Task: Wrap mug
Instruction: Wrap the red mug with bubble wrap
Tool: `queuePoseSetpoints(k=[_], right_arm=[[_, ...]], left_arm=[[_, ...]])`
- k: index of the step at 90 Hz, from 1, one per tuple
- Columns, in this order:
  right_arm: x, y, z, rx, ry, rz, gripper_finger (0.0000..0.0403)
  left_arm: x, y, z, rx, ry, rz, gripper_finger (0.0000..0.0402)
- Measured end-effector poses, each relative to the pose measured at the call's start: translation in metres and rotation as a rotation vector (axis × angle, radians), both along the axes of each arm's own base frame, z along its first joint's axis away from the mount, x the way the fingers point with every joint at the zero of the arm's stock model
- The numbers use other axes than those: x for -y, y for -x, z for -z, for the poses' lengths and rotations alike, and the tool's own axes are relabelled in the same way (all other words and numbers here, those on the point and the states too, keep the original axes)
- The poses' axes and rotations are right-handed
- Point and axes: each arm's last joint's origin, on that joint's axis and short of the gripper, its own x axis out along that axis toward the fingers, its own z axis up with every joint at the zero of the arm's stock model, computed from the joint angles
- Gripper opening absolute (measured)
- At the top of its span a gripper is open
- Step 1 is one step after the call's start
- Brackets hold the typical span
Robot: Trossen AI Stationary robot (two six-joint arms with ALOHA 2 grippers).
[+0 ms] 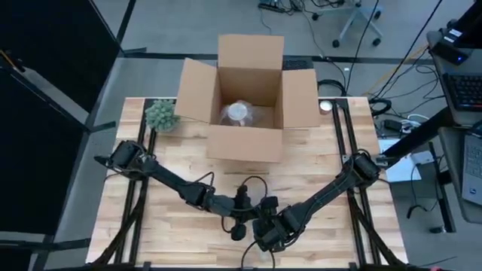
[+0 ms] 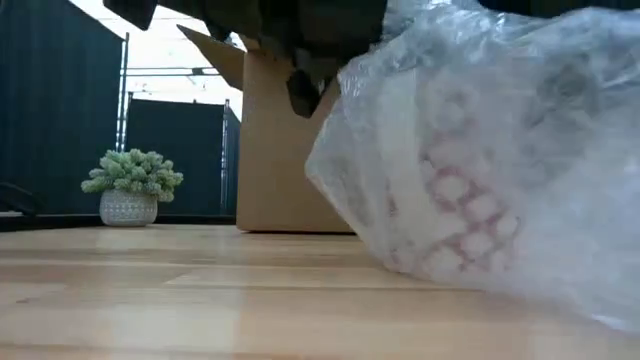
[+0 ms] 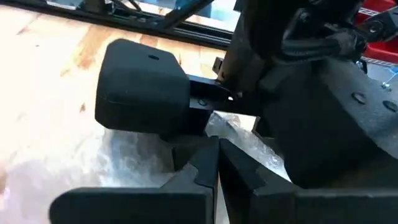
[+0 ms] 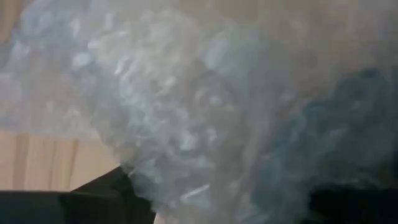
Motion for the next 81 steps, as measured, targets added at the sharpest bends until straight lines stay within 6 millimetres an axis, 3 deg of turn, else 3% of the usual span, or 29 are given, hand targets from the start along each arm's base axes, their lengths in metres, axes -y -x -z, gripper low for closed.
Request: queuePoseSetpoints(k=[14, 44, 61, 81], right_arm=[[0.001, 0.0, -0.016, -0.004, -0.019, 0.041, 0.0263], [-0.004, 0.015, -0.083, -0.061, -0.022, 0.081, 0.0263], [-0.024, 0.027, -0.09, -0.035, -0.066, 0.108, 0.0263], [-0.048, 0.036, -0.083, 0.074, -0.084, 0.121, 0.0263]], left_arm=[[0.0, -0.003, 0.011, -0.011, 0.003, -0.003, 0.0], [-0.001, -0.003, 0.012, -0.01, 0.004, -0.003, 0.0], [-0.001, -0.003, 0.013, -0.008, 0.005, -0.004, 0.0], [-0.001, -0.003, 0.013, -0.006, 0.005, -0.004, 0.0]])
